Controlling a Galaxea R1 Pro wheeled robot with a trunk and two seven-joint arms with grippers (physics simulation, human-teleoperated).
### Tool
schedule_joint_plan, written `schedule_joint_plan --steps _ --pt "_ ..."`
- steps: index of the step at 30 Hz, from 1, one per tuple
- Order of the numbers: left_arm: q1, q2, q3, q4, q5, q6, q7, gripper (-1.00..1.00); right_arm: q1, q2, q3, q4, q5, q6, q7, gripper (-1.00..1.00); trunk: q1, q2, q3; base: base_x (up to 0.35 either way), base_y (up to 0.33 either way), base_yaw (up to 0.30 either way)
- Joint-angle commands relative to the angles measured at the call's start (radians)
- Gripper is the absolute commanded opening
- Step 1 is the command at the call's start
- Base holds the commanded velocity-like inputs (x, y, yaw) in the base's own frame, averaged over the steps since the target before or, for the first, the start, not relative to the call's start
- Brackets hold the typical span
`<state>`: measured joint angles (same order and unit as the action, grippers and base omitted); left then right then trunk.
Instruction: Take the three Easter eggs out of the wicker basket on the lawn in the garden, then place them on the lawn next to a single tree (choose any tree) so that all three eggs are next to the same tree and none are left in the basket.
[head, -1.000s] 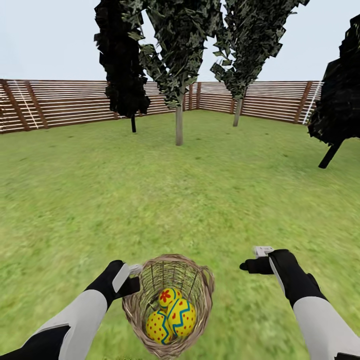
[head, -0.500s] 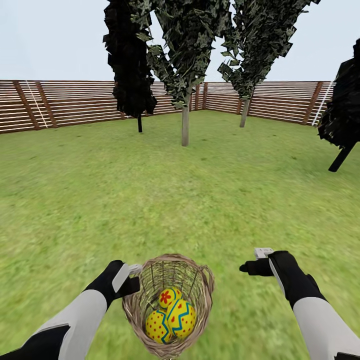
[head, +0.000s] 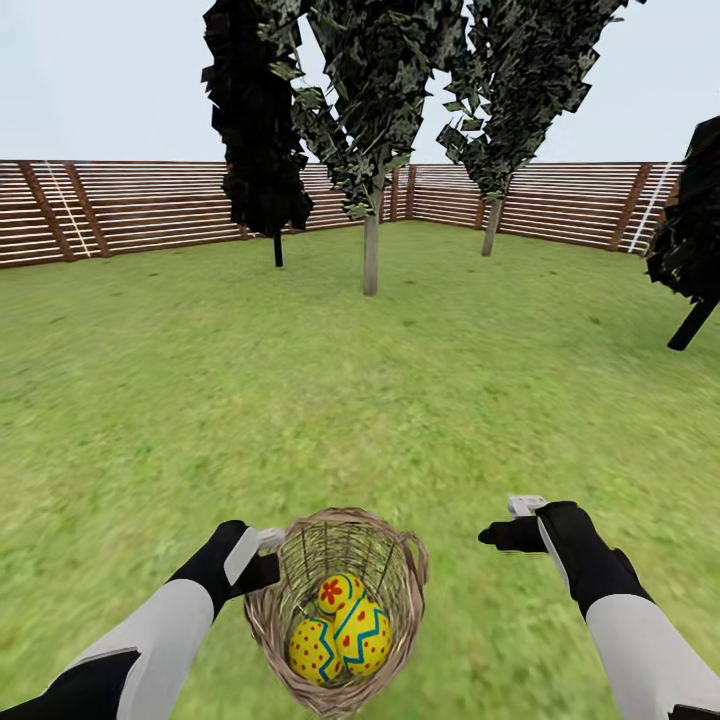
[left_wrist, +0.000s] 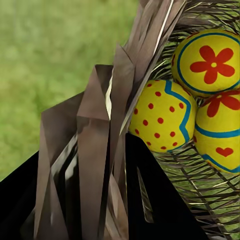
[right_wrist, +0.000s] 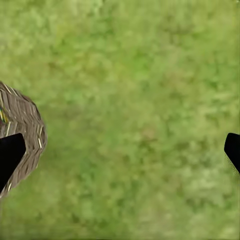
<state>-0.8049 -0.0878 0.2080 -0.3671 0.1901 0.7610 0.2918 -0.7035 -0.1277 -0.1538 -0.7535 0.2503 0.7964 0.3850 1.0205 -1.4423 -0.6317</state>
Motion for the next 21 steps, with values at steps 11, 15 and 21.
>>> schedule_joint_plan --steps 11,15,21 --pt "0.000 -0.001 0.004 -0.003 0.019 0.001 0.009 -1.00 0.001 0.001 0.001 0.451 0.023 -0.261 0.005 1.00 0.001 0.000 -0.001 0.328 0.000 0.000" --pt "0.000 -0.001 0.004 -0.002 0.019 0.001 0.009 -1.00 0.017 -0.001 0.002 0.674 0.127 -0.395 0.005 1.00 0.001 0.000 -0.001 0.329 0.000 0.000" --pt "0.000 -0.001 0.004 -0.001 0.019 0.001 0.009 -1.00 0.344 0.003 0.002 0.749 0.164 -0.680 -0.109 1.00 0.001 0.000 -0.001 0.329 0.000 0.000"
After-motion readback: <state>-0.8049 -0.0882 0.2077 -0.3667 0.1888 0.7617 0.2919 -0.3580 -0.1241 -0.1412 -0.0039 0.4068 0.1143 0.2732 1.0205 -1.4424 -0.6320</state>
